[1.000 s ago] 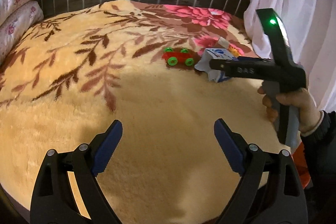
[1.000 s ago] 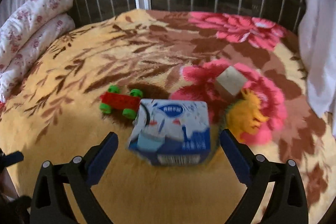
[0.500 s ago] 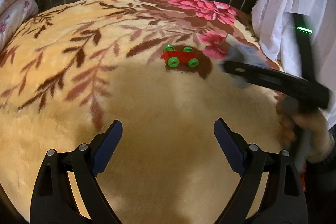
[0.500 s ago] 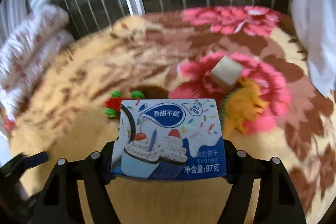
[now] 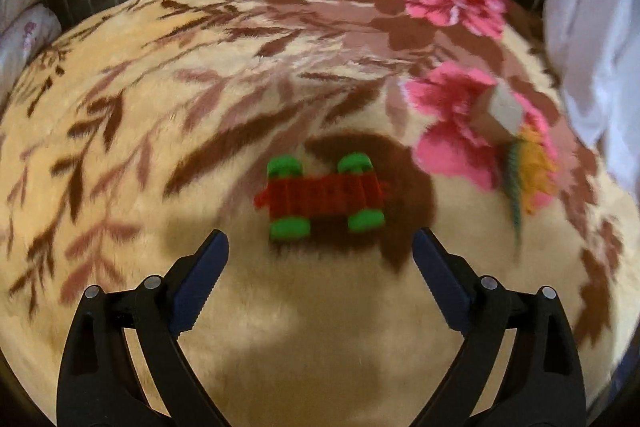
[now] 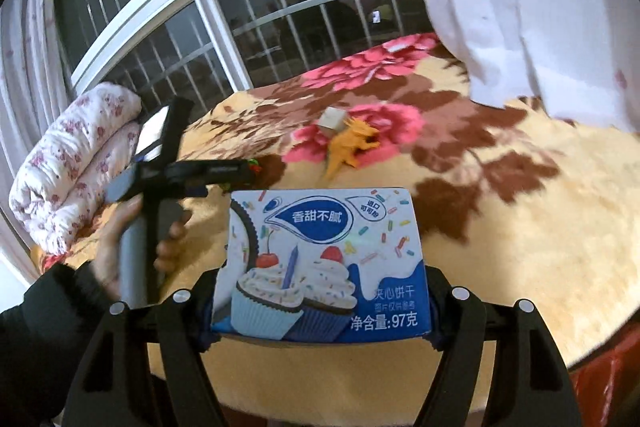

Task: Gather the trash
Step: 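Grasp the blue biscuit box with the right tool while the left tool grasps the red toy car, then carry the box and toy car over the orange bucket and release both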

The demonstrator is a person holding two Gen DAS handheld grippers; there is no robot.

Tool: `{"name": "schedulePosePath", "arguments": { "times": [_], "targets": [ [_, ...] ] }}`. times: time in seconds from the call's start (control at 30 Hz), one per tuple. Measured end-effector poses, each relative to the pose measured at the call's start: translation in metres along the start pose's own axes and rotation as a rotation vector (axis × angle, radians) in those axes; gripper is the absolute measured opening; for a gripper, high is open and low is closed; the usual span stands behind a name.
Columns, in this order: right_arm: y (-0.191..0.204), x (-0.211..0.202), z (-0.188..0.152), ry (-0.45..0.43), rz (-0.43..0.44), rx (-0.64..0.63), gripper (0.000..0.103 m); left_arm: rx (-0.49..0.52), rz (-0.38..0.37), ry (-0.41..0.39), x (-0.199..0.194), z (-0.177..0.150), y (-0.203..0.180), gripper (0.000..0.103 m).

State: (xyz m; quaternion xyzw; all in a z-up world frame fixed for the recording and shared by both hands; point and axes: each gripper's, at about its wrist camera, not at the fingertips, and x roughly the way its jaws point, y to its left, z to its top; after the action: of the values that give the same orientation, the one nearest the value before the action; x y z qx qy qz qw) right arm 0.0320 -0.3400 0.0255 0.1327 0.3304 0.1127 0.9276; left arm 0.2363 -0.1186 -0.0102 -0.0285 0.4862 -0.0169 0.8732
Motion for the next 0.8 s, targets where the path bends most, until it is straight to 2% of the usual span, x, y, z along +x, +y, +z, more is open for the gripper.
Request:
{"name": "schedulePosePath", "arguments": {
  "times": [0.17, 0.27, 0.33, 0.37, 0.6, 0.8],
  "targets": [
    [-0.005, -0.003, -0.007, 0.001, 0.013, -0.012, 0.072, -0.048, 0.052, 0.041, 0.024, 0.016, 0.001, 0.091],
    [-0.004, 0.002, -0.009, 0.003, 0.033, -0.005, 0.072, -0.032, 0.088, 0.03, 0.03, 0.02, -0.004, 0.09],
    [-0.004, 0.005, -0.01, 0.005, 0.038, 0.002, 0.072, -0.032, 0.092, 0.018, 0.03, 0.018, -0.003, 0.081],
    [-0.004, 0.006, -0.011, 0.006, 0.042, 0.006, 0.072, -0.034, 0.087, 0.01, 0.028, 0.017, -0.003, 0.074],
    [0.008, 0.005, -0.016, 0.011, 0.064, -0.001, 0.072, -0.057, -0.001, -0.034, 0.006, 0.006, 0.005, 0.074],
    [0.024, -0.002, -0.022, 0.021, 0.076, -0.029, 0.072, -0.007, -0.076, -0.123, -0.049, -0.028, 0.012, 0.074]
  ]
}}
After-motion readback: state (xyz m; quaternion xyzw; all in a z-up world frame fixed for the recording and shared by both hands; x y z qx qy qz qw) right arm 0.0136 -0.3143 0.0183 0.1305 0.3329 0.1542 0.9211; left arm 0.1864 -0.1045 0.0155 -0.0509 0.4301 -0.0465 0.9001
